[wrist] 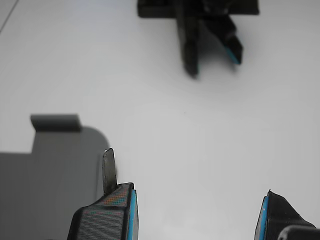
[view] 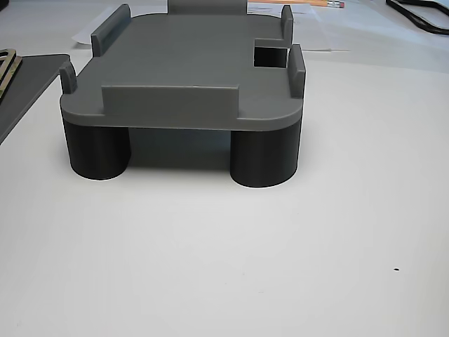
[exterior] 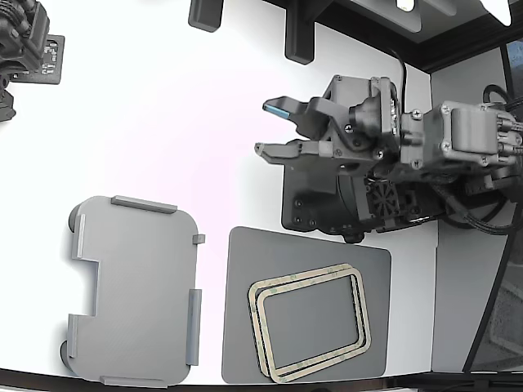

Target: Move top rectangular frame to the holder.

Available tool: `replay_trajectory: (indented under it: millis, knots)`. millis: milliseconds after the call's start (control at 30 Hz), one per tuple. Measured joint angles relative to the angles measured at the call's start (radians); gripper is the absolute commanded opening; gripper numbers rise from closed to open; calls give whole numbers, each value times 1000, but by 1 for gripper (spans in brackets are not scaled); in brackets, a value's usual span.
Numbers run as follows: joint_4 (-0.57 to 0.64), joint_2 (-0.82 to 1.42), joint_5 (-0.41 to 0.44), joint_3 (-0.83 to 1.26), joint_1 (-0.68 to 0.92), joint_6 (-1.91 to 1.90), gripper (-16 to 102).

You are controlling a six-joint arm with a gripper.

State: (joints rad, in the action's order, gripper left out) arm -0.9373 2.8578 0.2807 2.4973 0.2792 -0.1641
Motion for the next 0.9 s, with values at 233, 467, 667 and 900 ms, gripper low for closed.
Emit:
replay_trajectory:
  millis: [233,467,667,900]
  knots:
    - [-173,-342,0,-261,221,-152,81]
    - [-374,-669,100,-505,437,-367,100]
    - [-437,-746,77,-488,621,-540,100]
    - [-485,-787,2,-463,831,-726,100]
